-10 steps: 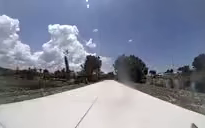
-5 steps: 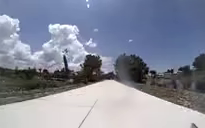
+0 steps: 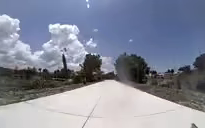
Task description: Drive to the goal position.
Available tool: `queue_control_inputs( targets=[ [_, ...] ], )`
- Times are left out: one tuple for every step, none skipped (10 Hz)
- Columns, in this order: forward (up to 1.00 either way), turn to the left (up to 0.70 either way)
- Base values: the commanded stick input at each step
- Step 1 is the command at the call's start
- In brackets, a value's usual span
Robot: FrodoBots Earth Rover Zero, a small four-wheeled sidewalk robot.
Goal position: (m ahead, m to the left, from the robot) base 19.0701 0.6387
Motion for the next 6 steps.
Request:
queue_control_inputs(
  targets=[
    [0.85,0.0],
    [0.85,0.0],
    [0.85,0.0],
    [0.85,0.0],
    [0.85,0.0],
    [0.85,0.0]
  ],
)
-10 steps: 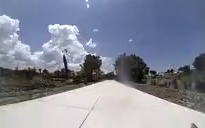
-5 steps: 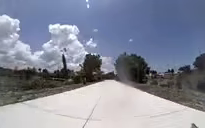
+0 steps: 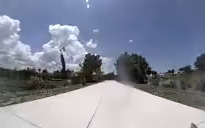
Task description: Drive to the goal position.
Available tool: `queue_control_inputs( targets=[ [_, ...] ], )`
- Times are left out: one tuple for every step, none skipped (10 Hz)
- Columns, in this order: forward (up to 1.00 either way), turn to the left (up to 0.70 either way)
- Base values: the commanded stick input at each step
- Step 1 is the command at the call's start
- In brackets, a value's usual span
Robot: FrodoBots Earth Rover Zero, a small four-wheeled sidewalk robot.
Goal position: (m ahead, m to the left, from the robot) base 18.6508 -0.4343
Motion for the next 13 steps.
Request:
queue_control_inputs(
  targets=[
    [0.85,0.0],
    [0.85,0.0],
    [0.85,0.0],
    [0.85,0.0],
    [0.85,0.0],
    [0.85,0.0],
    [0.85,0.0],
    [0.85,0.0],
    [0.85,0.0],
    [0.85,0.0],
    [0.85,0.0],
    [0.85,0.0],
    [0.85,0.0]
  ],
)
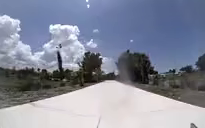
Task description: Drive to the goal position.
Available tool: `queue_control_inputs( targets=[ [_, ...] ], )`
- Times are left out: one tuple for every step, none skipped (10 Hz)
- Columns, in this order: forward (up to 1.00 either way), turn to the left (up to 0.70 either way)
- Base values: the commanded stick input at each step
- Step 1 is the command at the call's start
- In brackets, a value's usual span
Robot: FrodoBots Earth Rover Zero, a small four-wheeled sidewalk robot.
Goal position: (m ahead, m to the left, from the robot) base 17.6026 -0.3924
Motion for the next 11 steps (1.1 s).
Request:
queue_control_inputs(
  targets=[
    [0.85,0.0],
    [0.85,-0.21],
    [0.85,-0.34],
    [0.85,-0.24],
    [0.85,0.0],
    [0.85,0.0],
    [0.85,0.0],
    [0.85,0.0],
    [0.85,0.0],
    [0.85,0.0],
    [0.85,0.0]
  ],
)
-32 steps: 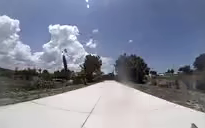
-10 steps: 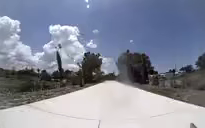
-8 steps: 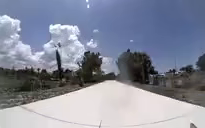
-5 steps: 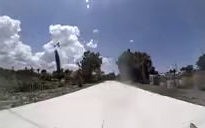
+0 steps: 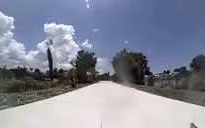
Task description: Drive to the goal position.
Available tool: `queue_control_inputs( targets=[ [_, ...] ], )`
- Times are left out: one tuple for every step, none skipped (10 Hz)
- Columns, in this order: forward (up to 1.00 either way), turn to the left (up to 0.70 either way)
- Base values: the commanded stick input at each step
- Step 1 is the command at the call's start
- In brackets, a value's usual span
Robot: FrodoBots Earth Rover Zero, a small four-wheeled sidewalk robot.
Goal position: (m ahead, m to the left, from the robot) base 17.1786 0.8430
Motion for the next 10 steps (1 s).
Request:
queue_control_inputs(
  targets=[
    [0.85,0.0],
    [0.85,0.0],
    [0.85,0.0],
    [0.85,0.0],
    [0.85,0.0],
    [0.85,0.0],
    [0.85,0.0],
    [0.85,0.0],
    [0.85,0.0],
    [0.85,0.0]
  ],
)
